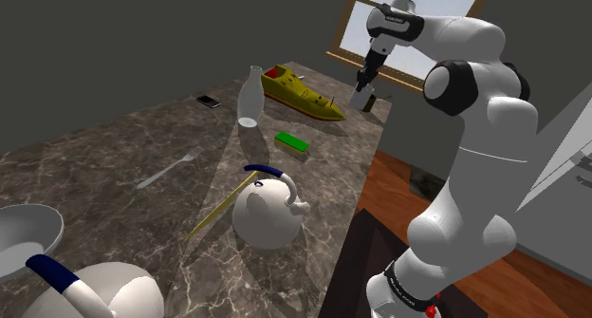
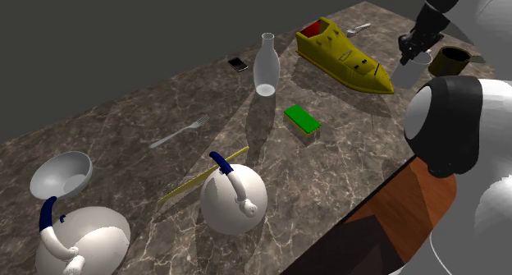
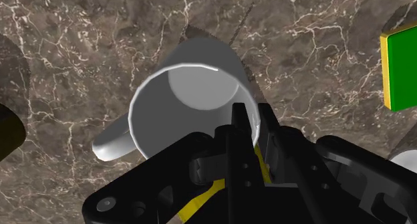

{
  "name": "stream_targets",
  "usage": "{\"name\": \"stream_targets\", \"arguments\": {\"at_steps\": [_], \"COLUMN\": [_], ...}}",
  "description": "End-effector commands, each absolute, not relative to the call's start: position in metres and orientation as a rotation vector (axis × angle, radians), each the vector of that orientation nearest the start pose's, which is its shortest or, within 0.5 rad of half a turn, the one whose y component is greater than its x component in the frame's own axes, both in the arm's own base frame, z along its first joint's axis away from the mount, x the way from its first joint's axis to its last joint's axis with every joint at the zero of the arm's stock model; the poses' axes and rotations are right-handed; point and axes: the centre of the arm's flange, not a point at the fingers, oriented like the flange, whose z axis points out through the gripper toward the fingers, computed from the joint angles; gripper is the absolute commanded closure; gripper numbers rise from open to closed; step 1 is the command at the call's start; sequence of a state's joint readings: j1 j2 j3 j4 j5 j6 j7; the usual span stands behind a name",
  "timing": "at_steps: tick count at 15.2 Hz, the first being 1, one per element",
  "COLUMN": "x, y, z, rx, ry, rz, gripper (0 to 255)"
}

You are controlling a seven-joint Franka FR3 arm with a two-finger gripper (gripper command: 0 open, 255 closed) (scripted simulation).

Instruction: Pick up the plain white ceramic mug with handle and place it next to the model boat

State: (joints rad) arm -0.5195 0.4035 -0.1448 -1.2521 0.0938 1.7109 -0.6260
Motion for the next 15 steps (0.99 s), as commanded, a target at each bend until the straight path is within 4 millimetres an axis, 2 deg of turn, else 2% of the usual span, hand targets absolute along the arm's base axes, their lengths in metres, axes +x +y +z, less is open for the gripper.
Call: {"name": "stream_targets", "arguments": {"at_steps": [1,15], "x": [0.554,0.554], "y": [-0.399,-0.399], "z": [0.53,0.457], "rx": [-3.146,-3.146], "ry": [0.056,0.056], "rz": [-0.11,-0.11], "gripper": [255,255]}}
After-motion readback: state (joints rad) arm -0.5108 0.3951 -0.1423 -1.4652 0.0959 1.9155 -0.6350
